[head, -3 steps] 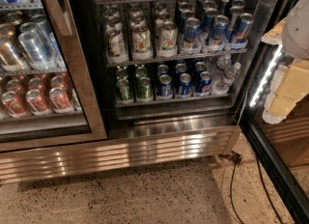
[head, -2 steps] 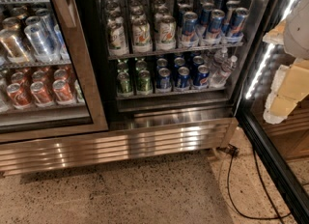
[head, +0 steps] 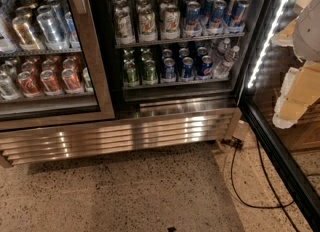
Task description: Close right fridge door
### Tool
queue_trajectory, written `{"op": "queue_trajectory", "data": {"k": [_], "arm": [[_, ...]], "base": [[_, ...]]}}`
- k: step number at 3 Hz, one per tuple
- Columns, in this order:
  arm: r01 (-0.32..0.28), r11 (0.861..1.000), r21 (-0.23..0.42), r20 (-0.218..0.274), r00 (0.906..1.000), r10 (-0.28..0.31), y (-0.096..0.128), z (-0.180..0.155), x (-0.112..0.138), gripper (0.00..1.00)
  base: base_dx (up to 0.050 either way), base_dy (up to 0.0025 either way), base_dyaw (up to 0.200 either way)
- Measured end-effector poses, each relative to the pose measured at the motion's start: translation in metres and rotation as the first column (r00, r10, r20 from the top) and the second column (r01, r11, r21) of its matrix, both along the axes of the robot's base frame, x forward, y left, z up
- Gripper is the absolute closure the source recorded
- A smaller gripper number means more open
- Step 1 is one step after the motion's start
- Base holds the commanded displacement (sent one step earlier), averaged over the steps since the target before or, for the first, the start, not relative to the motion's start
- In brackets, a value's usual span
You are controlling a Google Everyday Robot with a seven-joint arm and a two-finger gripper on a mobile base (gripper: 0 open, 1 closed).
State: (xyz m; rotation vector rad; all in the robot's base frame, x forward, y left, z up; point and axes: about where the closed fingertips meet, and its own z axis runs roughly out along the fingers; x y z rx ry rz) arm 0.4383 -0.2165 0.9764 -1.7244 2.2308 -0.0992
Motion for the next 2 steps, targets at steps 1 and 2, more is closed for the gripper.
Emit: {"op": "queue_trajectory", "data": {"k": [1, 2], "arm": [[0.0, 1.0, 0.0, 0.0, 1.0, 0.0, 0.0, 0.0, 0.0, 0.0], [0.0, 1.0, 0.0, 0.0, 1.0, 0.0, 0.0, 0.0, 0.0, 0.0]], "base": [[-0.049, 0.00005, 0.0], [-0.049, 0.00003, 0.0]]}}
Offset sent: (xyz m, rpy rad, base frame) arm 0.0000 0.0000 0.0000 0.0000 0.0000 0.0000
